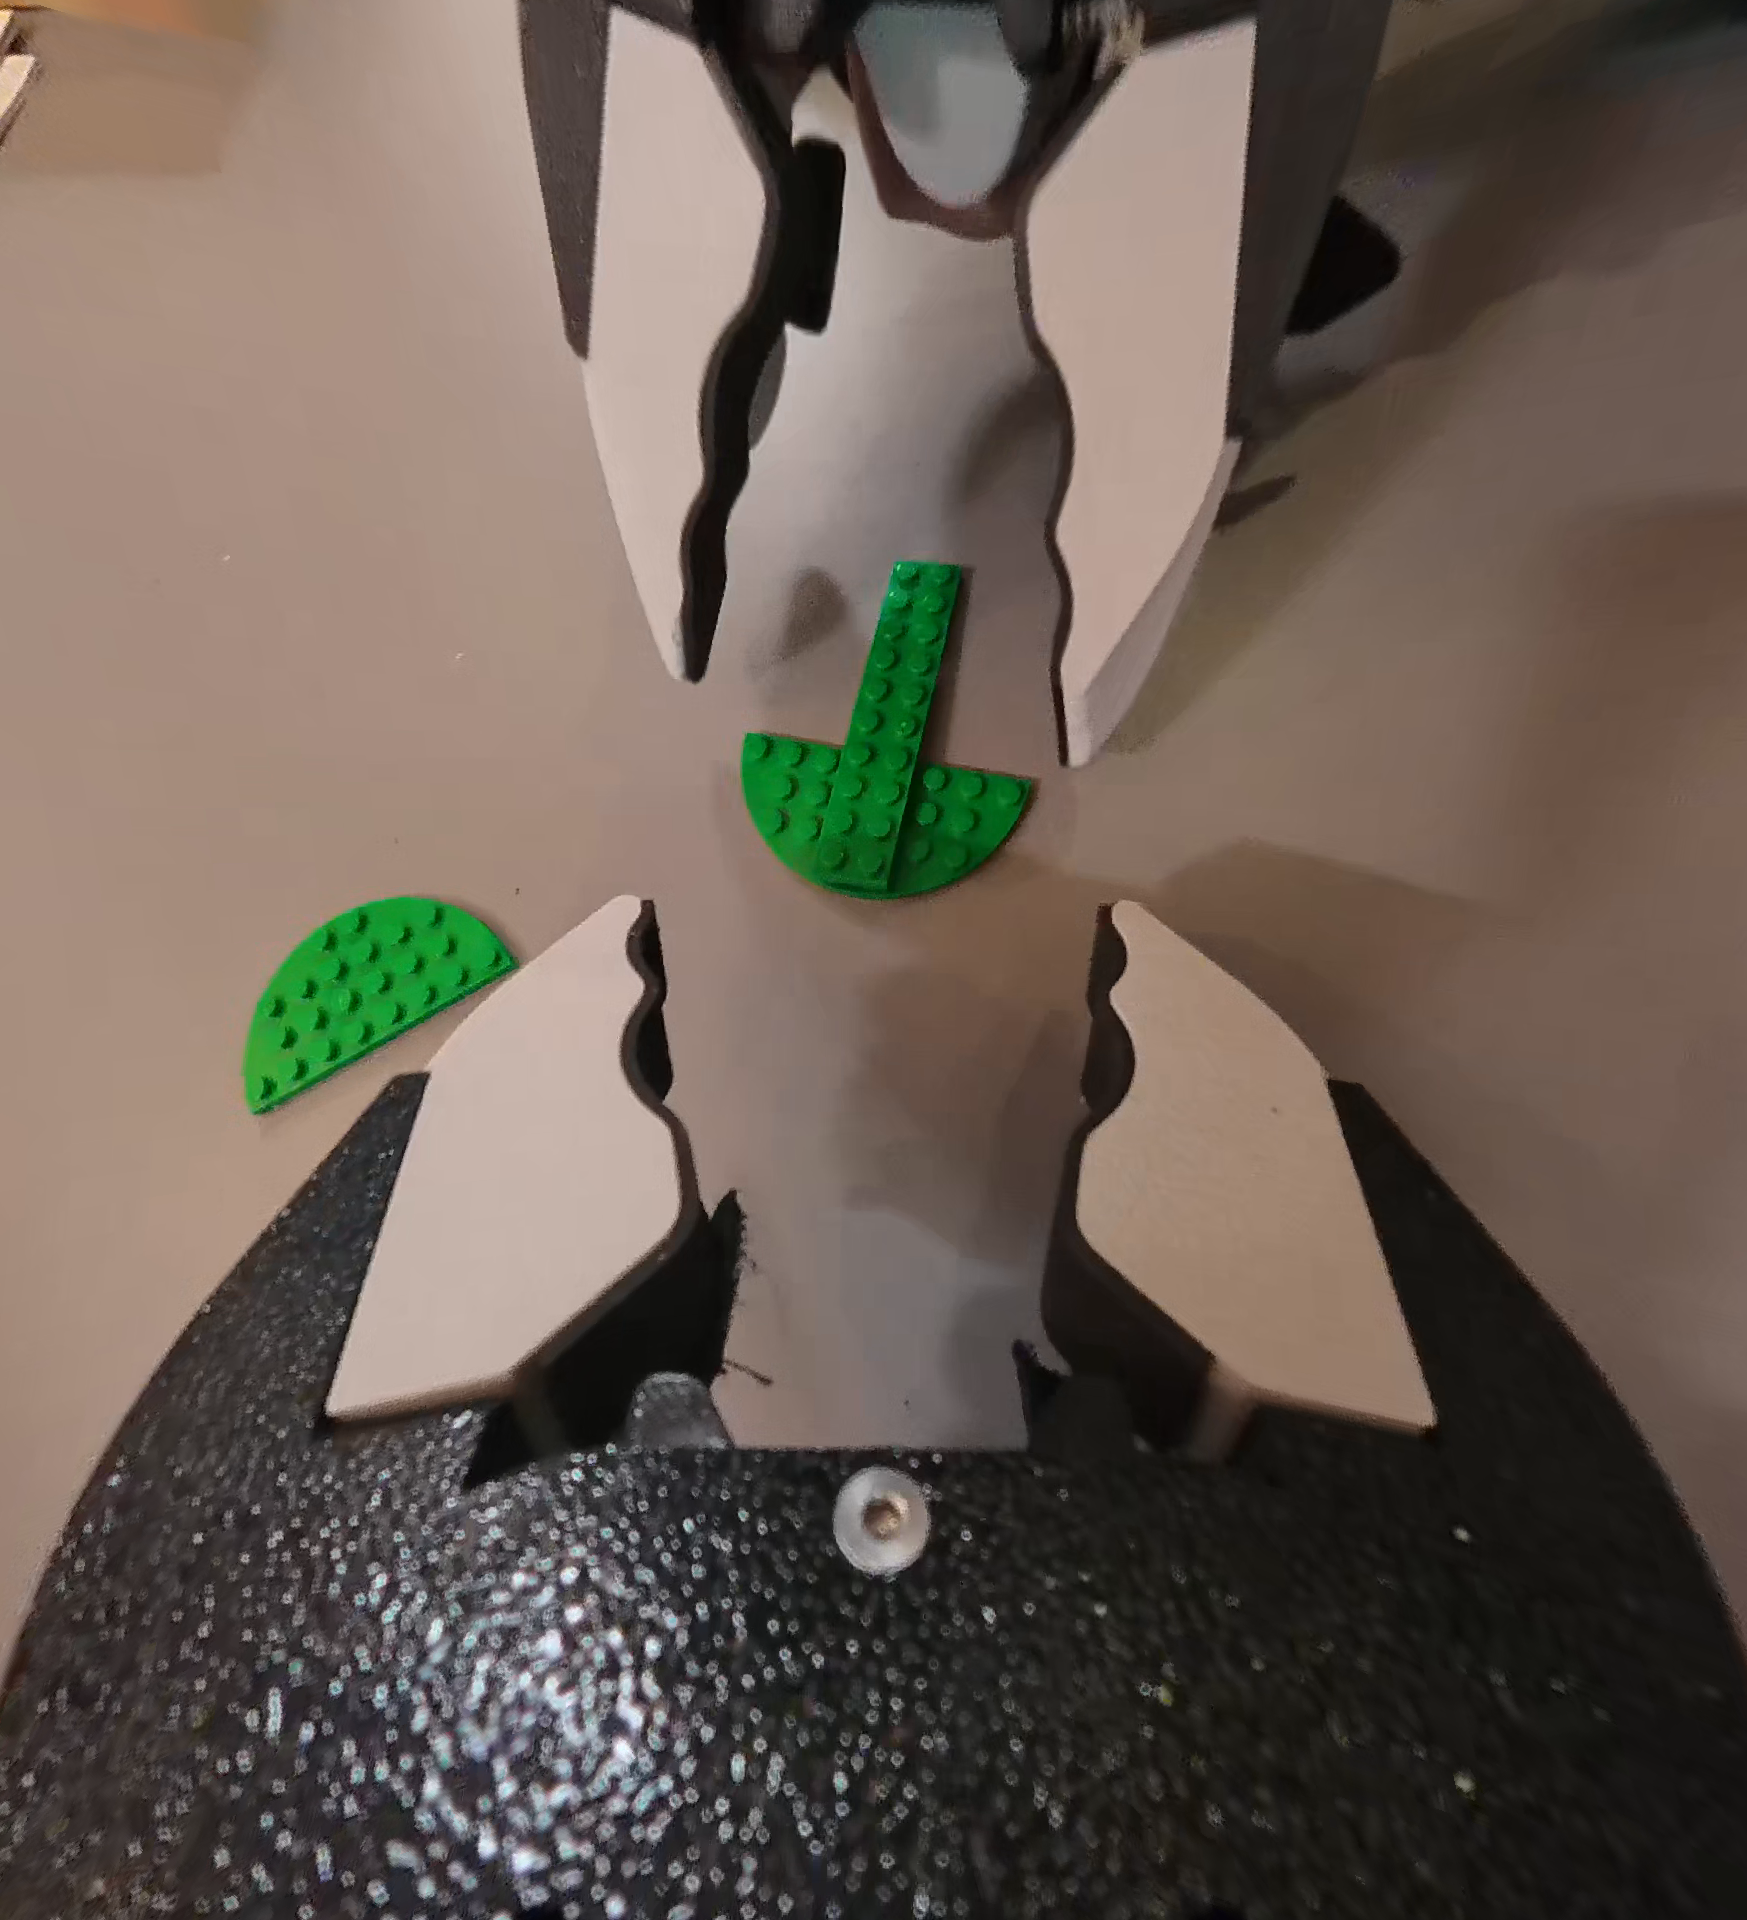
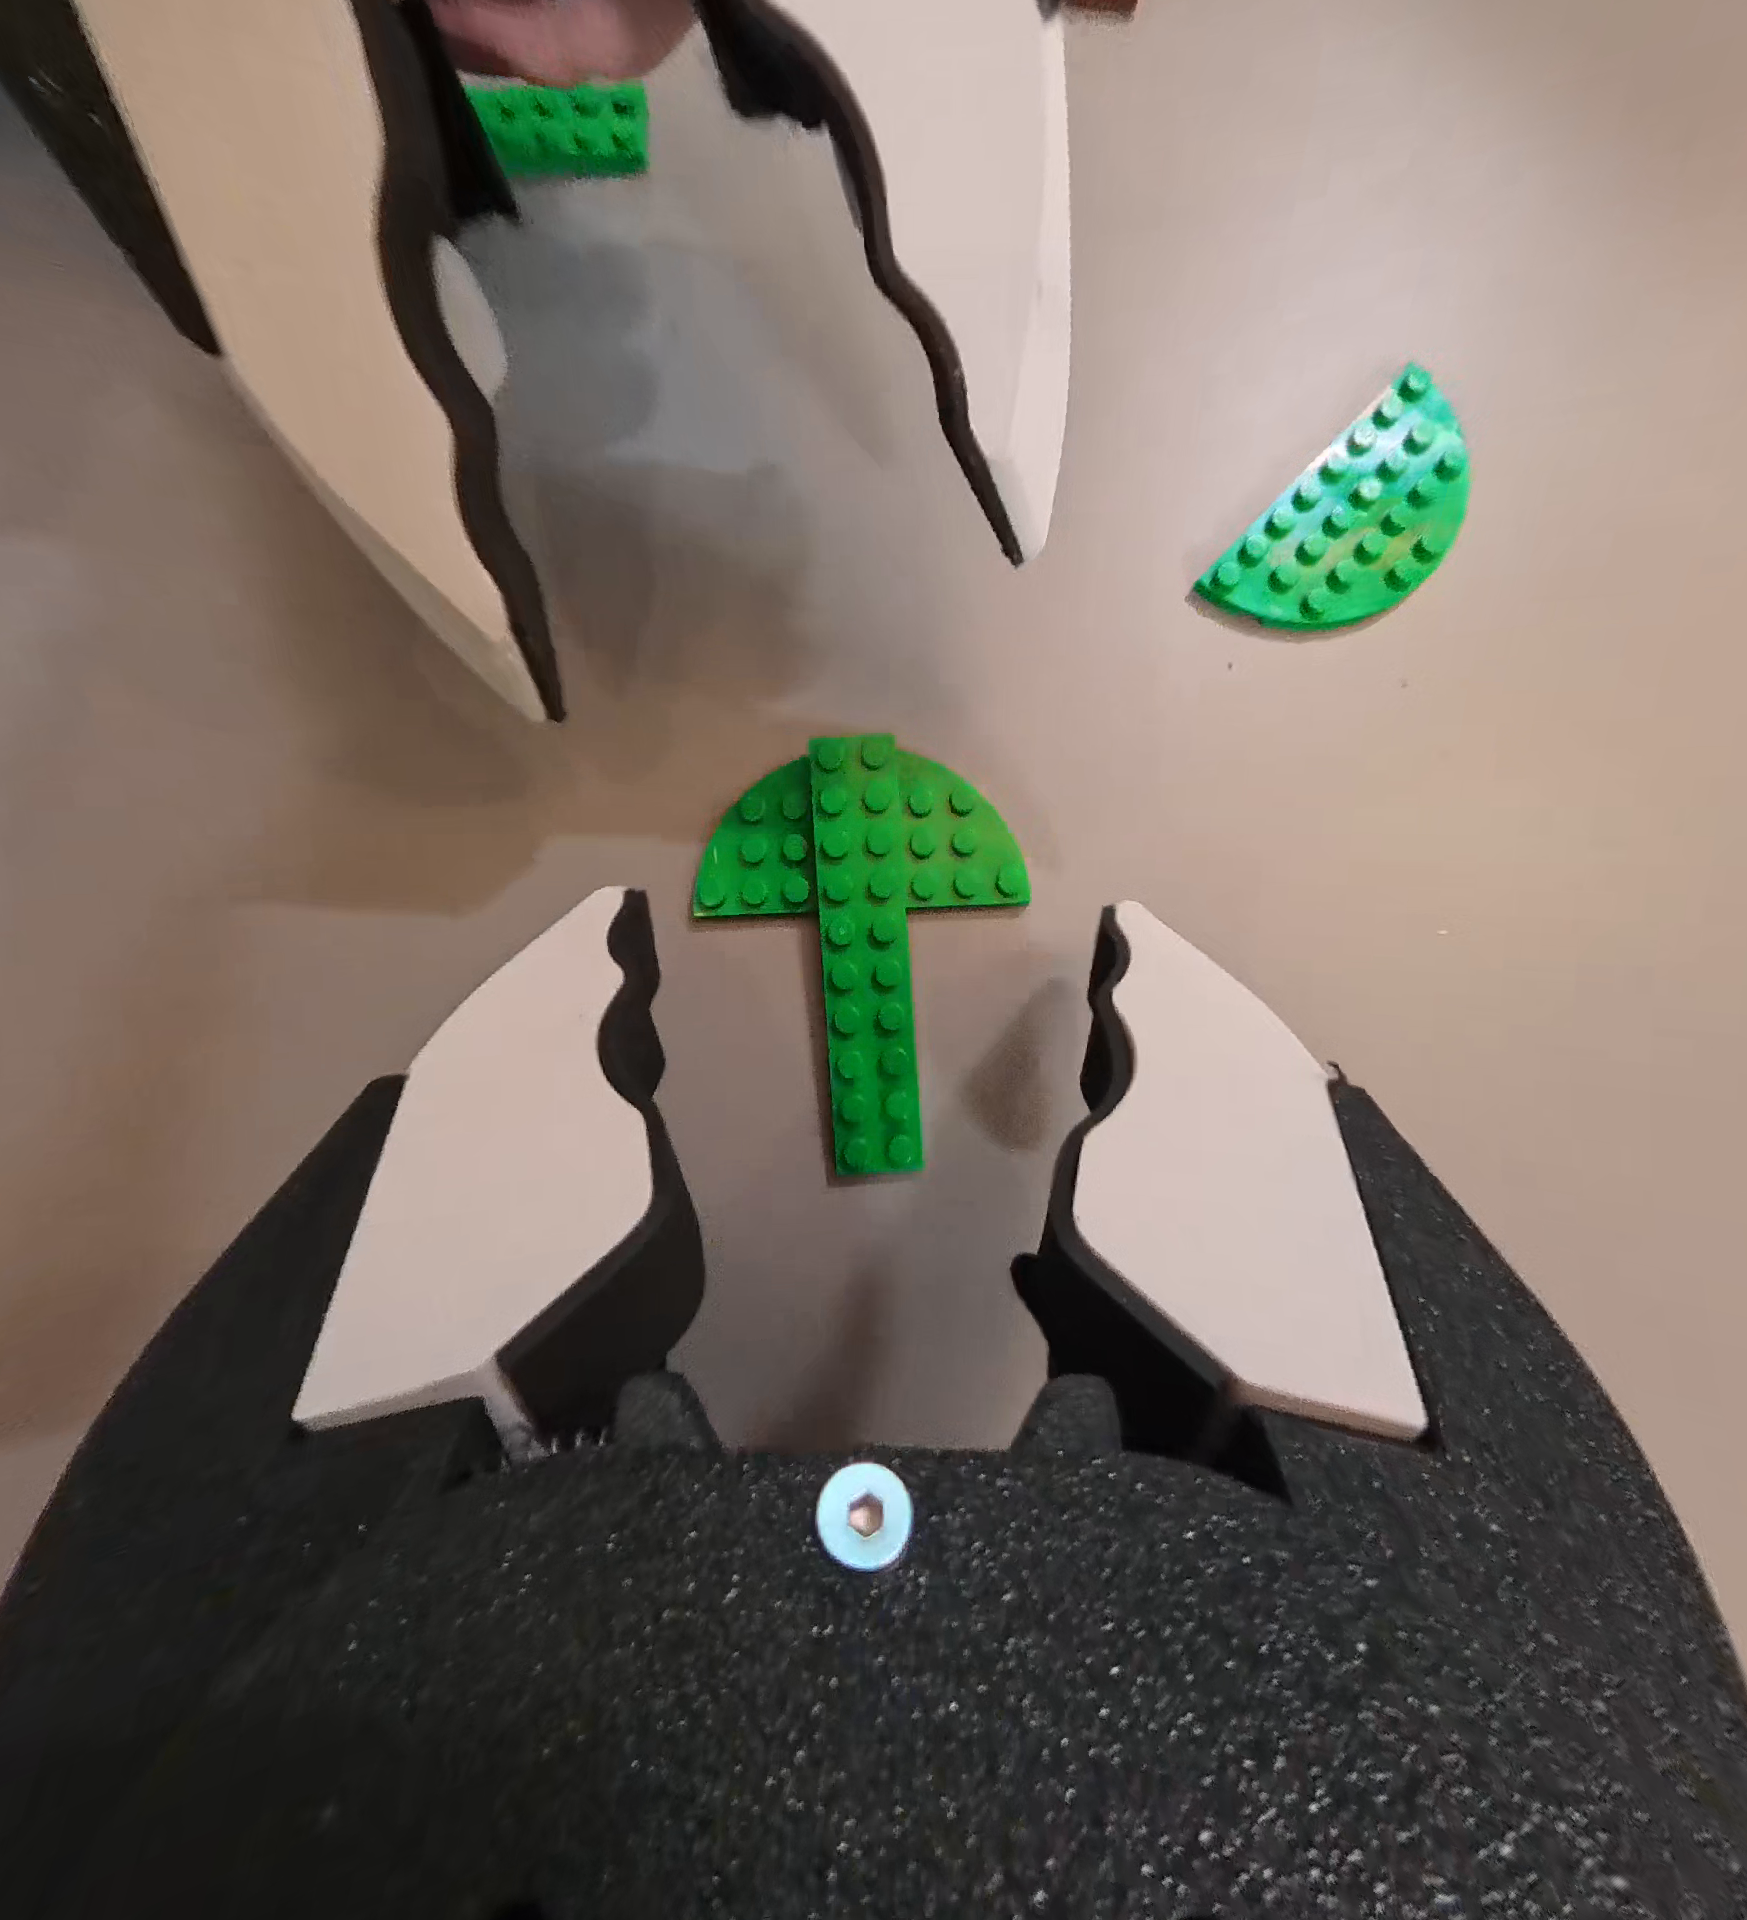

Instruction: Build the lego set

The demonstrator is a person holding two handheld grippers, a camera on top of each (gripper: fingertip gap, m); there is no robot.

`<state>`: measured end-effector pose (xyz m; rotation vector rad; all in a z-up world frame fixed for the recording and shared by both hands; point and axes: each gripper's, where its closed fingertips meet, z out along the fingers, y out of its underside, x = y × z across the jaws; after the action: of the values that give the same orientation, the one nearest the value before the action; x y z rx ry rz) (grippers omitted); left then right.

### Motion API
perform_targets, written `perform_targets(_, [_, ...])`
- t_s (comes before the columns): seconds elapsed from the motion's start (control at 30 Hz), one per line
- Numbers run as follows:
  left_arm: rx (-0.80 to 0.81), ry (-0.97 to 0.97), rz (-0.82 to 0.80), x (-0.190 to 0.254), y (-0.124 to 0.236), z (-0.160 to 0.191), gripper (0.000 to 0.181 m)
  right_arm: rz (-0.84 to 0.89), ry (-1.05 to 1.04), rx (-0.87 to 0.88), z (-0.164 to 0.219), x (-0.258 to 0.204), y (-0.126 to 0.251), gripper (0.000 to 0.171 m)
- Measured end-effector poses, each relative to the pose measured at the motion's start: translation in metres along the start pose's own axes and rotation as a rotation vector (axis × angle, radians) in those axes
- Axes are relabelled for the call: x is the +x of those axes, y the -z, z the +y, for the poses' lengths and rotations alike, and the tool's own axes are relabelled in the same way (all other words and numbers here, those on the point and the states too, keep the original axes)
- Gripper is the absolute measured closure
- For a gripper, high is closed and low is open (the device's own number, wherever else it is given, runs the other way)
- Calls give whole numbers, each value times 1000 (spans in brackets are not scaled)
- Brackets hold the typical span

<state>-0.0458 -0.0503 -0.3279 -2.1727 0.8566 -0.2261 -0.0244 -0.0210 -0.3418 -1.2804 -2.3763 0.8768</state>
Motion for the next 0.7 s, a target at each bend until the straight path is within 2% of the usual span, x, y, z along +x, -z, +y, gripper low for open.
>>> perform_targets(0.17, [18,28,-2,2,5,2,105,8,5,-47,3,-1,-14,87])
perform_targets(0.7, [3,4,-10,6,7,10,114,-11,76,-130,0,-2,-17,108])
